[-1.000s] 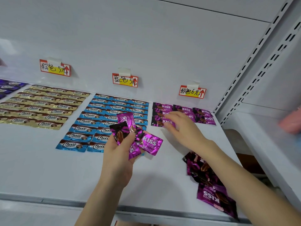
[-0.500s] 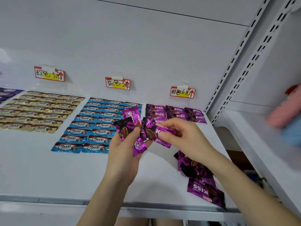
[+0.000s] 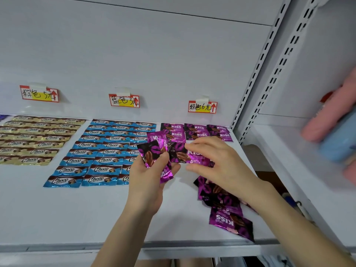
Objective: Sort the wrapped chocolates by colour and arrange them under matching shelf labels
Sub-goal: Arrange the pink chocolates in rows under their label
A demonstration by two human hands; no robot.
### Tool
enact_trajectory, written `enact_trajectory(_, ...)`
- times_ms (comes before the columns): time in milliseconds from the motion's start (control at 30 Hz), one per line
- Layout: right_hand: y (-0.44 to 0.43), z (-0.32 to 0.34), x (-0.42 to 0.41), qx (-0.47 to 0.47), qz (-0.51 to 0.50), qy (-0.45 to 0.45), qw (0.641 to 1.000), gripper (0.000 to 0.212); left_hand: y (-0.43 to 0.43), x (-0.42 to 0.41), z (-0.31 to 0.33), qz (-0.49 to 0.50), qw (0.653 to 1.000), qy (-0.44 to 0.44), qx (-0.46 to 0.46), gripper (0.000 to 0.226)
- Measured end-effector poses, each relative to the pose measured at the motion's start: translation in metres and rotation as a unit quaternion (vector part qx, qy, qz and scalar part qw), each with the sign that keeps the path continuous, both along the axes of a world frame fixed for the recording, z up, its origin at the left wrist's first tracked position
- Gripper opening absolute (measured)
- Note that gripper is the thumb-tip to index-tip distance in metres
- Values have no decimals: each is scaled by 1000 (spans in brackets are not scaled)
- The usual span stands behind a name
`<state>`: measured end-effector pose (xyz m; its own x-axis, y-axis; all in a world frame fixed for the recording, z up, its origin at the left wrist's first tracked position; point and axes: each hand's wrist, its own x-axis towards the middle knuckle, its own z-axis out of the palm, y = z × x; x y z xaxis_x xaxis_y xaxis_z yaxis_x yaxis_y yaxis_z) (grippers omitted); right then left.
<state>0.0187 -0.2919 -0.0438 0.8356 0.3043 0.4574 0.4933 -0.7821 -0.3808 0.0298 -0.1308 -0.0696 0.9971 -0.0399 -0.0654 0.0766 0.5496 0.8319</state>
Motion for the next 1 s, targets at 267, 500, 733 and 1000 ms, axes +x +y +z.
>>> enact_trajectory(267,-69,-27,56,44,-137,193,970,36,6,9,-10,7,998,48,25,14)
enact_trajectory(500,-77,-46,76,-80,-103,226,965,36,12,8,-13,19,997,68,19,13)
enact_trajectory(733,-64,-48,76,-100,-107,184,972,27,14,9,-13,24,997,76,10,20)
enact_trajectory(1000,-50,-48,91,-93,-95,169,977,27,16,8,-12,26,996,81,4,15)
